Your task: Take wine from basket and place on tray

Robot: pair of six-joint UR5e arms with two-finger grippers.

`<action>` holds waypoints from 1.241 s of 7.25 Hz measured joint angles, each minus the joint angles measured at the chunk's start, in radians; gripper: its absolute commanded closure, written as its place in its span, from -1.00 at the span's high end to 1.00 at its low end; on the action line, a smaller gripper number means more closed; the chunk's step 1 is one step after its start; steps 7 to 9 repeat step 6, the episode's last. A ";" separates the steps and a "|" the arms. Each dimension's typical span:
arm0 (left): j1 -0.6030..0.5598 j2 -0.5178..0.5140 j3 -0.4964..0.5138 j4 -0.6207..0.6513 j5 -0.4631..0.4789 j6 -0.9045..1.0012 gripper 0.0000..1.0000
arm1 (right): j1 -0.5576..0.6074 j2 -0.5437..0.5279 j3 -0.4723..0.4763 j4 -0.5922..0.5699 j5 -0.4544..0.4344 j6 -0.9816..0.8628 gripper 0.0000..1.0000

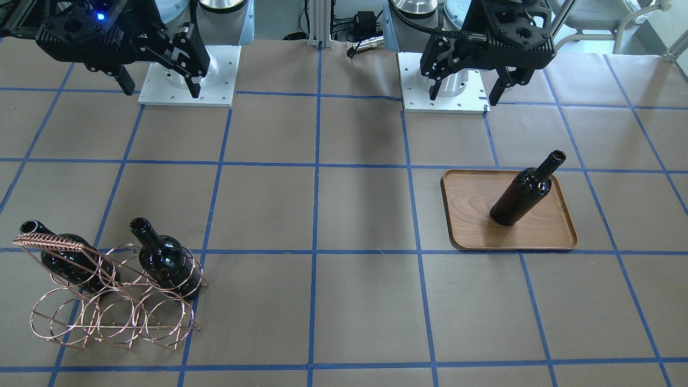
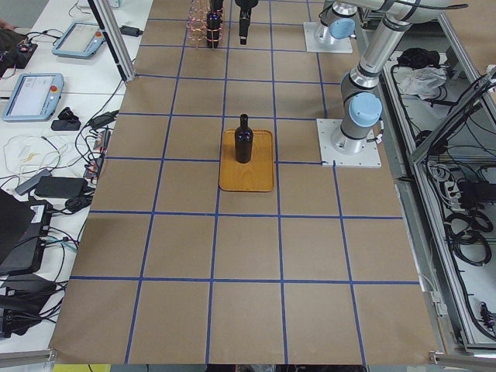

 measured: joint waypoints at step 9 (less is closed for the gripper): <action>0.001 0.006 -0.015 -0.001 0.002 0.000 1.00 | 0.002 -0.010 0.006 -0.035 -0.009 -0.045 1.00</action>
